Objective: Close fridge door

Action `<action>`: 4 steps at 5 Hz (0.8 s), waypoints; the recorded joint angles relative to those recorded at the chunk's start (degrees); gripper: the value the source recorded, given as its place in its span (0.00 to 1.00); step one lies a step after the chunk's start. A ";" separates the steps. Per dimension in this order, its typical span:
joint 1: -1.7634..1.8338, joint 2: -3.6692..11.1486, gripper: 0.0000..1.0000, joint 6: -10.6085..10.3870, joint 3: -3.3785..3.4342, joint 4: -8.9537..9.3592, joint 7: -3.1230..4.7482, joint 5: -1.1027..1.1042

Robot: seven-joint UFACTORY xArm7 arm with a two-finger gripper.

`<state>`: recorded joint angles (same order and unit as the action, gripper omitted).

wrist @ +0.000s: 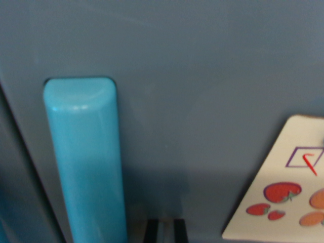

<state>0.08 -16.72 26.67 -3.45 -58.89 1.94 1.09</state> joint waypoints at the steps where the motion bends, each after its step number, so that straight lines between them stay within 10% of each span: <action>1: 0.00 1.12 1.00 0.00 0.18 -1.19 0.00 0.00; 4: 0.00 1.31 1.00 0.00 0.23 -1.41 0.00 0.00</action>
<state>0.08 -15.41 26.67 -3.23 -60.30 1.94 1.09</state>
